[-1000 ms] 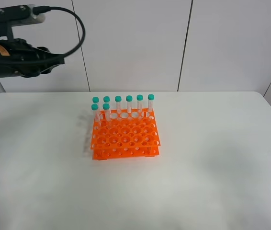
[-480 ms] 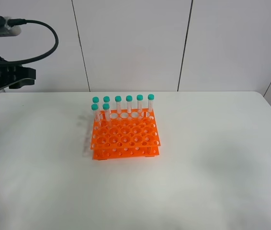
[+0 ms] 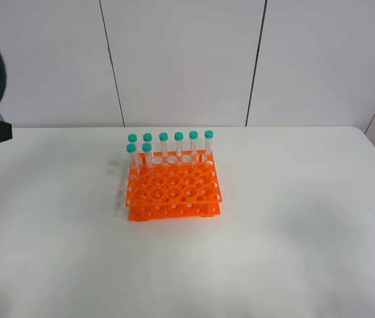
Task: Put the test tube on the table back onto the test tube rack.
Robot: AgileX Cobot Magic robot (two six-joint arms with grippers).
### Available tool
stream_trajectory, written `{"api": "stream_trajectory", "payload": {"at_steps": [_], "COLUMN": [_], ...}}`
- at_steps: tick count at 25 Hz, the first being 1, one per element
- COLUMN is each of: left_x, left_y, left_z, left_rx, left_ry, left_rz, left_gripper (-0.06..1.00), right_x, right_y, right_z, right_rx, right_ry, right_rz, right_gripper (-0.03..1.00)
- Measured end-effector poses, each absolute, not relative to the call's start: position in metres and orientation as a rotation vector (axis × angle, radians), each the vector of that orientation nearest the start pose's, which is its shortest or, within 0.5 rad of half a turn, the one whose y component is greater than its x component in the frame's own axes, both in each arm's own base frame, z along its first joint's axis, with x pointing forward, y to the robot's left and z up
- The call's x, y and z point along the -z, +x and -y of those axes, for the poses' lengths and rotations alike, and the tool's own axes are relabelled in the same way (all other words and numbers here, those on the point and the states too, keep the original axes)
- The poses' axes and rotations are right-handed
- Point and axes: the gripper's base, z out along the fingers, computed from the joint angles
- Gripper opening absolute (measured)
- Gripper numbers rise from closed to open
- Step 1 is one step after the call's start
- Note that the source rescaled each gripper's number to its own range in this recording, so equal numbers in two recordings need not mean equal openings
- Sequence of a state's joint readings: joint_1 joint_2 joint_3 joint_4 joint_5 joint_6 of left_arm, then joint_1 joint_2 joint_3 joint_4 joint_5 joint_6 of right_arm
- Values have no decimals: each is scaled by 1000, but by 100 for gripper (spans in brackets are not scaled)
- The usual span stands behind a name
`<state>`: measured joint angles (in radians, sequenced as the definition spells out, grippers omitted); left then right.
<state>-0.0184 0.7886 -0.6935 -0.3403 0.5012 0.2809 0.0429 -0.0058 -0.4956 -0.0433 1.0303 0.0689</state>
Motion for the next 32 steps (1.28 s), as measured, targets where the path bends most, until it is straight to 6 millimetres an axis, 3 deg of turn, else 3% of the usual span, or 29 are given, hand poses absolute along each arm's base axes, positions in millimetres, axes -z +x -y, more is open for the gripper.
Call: {"api": "stream_trajectory", "payload": {"at_steps": [5, 14, 20, 32], "left_x": [-341, -331, -309, -298], "left_y": [111, 42, 10, -27], "left_z": [20, 16, 11, 3], "left_rx": [214, 186, 151, 86], "left_ry": [139, 107, 66, -7], "left_rz": [-1991, -2063, -2137, -2067], "left_gripper": [19, 19, 19, 16], "right_x": [-279, -279, -279, -279], "right_y": [-4, -4, -4, -4], "right_z": [4, 4, 4, 4], "right_rx": [-20, -20, -20, -20], "right_ry": [27, 27, 27, 27], "right_rz": [-2012, -2012, -2012, -2012], "right_gripper": [100, 100, 100, 100]}}
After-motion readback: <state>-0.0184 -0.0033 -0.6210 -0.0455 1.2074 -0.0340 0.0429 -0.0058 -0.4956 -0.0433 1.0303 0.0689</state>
